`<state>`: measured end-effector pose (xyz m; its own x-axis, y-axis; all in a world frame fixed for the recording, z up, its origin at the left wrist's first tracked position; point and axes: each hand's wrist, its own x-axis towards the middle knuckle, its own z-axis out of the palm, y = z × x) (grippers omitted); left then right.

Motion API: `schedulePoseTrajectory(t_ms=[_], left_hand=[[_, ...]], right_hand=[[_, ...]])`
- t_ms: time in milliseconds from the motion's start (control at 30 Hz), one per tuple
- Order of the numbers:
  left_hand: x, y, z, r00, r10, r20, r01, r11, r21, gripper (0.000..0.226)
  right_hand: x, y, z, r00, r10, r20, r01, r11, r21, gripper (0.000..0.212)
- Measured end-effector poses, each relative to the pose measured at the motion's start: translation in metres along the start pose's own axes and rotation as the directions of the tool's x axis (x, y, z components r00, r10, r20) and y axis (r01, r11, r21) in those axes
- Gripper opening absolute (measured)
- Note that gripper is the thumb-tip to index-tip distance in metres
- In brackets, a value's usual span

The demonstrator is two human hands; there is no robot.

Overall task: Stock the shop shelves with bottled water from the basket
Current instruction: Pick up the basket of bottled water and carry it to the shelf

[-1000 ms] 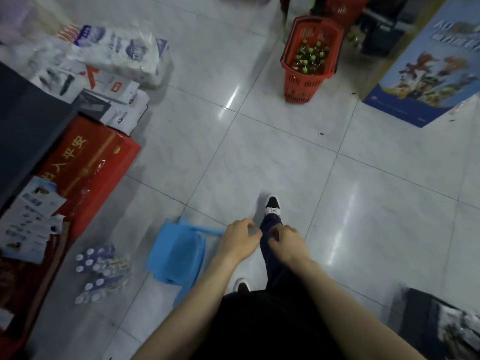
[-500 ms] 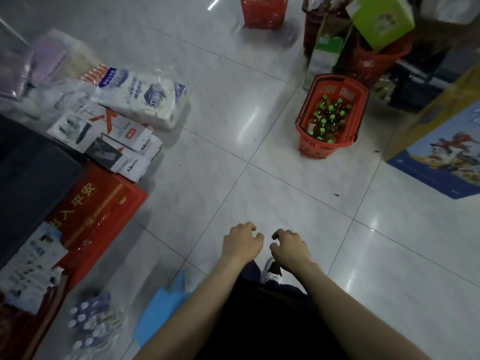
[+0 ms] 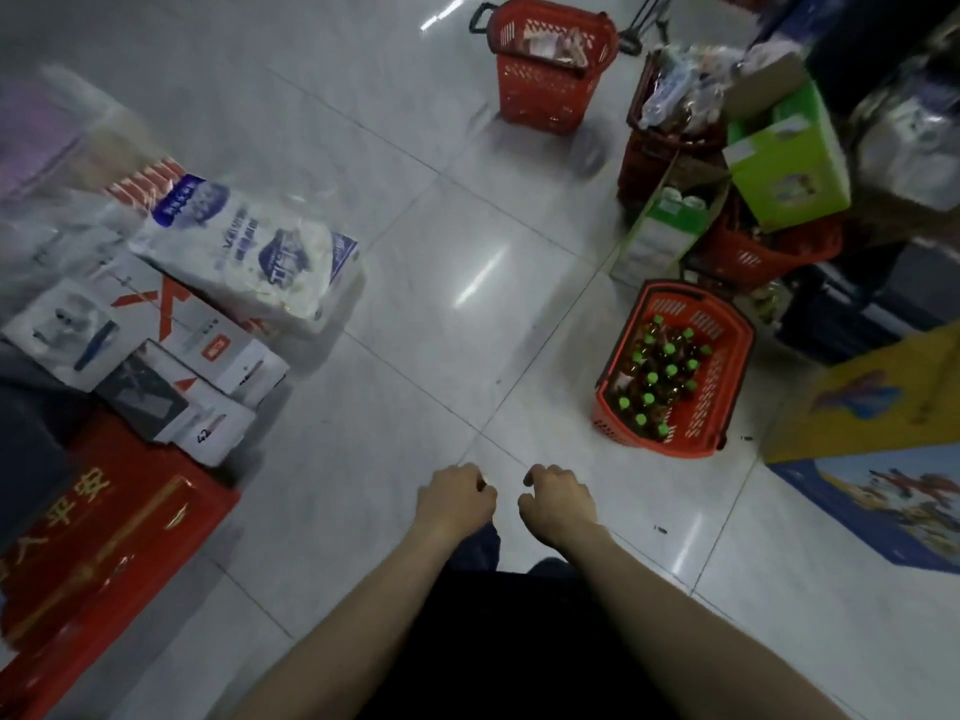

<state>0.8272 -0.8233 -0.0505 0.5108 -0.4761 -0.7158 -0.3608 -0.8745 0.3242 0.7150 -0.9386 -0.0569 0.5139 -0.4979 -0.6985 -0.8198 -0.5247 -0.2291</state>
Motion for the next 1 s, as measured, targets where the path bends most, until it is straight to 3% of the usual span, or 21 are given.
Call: schedulePoseTrajectory(t_ms=[133,400,733,1000], left_hand=[[0.066,0.027,-0.073,1.000,0.023,-0.006,-0.023,1.000,0.014,0.046],[0.224,0.096,-0.201,0.999,0.046,-0.001,-0.045,0.996,0.078,0.043],[0.409,0.212,-0.375,0.998,-0.039,0.042,0.038,0.998,0.043,0.047],[0.534,0.275,-0.488,0.999,-0.041,0.021,0.042,0.999,-0.030,0.037]], right_hand=[[0.070,-0.034,-0.073,1.000,-0.007,-0.002,0.007,1.000,-0.021,0.044],[0.221,-0.069,-0.202,1.000,0.019,-0.021,-0.020,1.000,-0.007,0.041],[0.414,-0.107,-0.374,0.999,0.012,0.039,-0.016,0.995,0.098,0.037],[0.545,-0.164,-0.494,0.998,-0.049,0.047,0.050,0.999,-0.014,0.044]])
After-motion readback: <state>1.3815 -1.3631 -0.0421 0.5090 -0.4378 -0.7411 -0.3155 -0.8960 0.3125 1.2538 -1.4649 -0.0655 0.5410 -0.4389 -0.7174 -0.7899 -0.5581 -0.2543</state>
